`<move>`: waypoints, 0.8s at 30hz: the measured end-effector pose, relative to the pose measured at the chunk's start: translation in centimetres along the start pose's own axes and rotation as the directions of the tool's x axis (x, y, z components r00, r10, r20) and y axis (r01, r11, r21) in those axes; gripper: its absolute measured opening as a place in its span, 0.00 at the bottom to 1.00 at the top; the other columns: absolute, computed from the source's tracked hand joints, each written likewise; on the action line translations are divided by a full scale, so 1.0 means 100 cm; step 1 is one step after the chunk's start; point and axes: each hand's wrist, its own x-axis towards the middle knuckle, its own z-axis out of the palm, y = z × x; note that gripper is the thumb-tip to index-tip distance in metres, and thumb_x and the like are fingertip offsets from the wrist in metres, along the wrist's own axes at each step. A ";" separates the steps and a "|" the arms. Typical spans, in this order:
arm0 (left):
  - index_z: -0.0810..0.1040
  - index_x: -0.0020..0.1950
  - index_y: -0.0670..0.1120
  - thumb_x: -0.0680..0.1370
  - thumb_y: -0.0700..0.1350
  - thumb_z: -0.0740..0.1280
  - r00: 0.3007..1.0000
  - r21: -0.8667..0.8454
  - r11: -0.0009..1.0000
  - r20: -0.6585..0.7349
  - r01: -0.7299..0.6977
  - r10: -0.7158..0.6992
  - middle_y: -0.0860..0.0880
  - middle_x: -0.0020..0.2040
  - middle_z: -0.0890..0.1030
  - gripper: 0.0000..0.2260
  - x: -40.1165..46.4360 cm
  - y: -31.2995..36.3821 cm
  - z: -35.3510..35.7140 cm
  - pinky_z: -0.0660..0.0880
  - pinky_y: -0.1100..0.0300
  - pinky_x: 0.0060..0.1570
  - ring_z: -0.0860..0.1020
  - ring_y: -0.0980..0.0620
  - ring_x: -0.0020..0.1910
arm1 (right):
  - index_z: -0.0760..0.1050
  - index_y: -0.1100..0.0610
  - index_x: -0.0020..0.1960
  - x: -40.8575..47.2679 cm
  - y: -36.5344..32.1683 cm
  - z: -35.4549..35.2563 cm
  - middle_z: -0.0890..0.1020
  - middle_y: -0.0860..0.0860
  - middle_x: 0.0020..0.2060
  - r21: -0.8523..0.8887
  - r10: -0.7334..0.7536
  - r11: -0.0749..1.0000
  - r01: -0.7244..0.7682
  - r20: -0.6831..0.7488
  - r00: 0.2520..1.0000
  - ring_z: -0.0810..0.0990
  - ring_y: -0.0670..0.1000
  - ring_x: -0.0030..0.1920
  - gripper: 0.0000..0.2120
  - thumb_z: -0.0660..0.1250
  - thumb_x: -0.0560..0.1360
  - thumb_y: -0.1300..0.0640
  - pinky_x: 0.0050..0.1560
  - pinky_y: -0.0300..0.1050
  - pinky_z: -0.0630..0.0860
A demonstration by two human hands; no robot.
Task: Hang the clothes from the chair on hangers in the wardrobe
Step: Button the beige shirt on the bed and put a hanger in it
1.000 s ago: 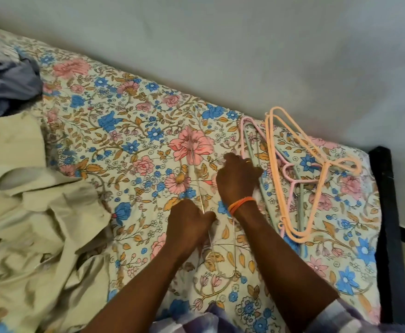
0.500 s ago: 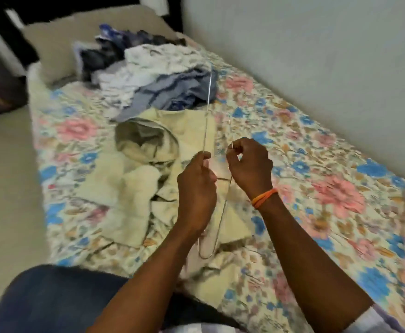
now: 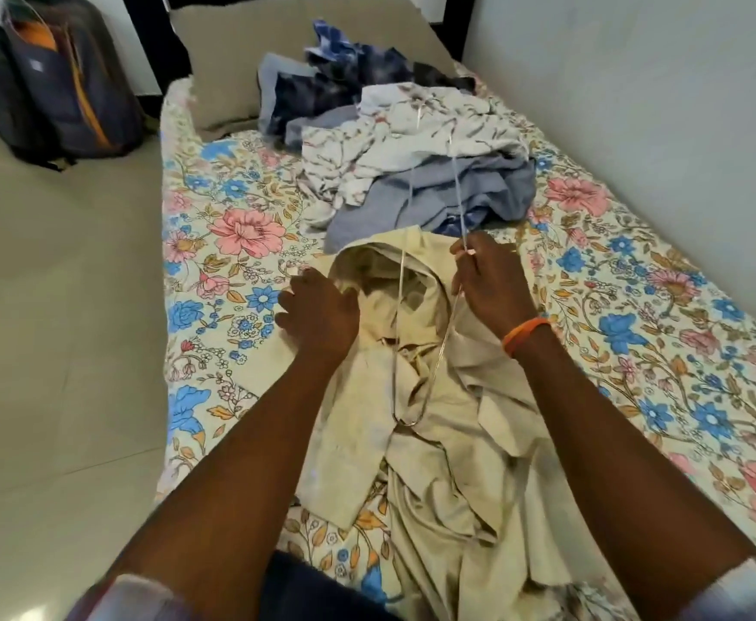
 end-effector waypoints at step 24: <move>0.74 0.55 0.36 0.79 0.41 0.59 0.984 -0.617 0.783 0.072 -0.083 0.161 0.40 0.48 0.77 0.10 0.033 -0.100 -0.202 0.60 0.57 0.30 0.73 0.50 0.39 | 0.65 0.56 0.51 -0.018 -0.182 0.076 0.71 0.51 0.38 0.306 -0.043 0.949 0.070 -0.095 0.995 0.70 0.48 0.36 0.13 0.63 0.82 0.48 0.39 0.46 0.69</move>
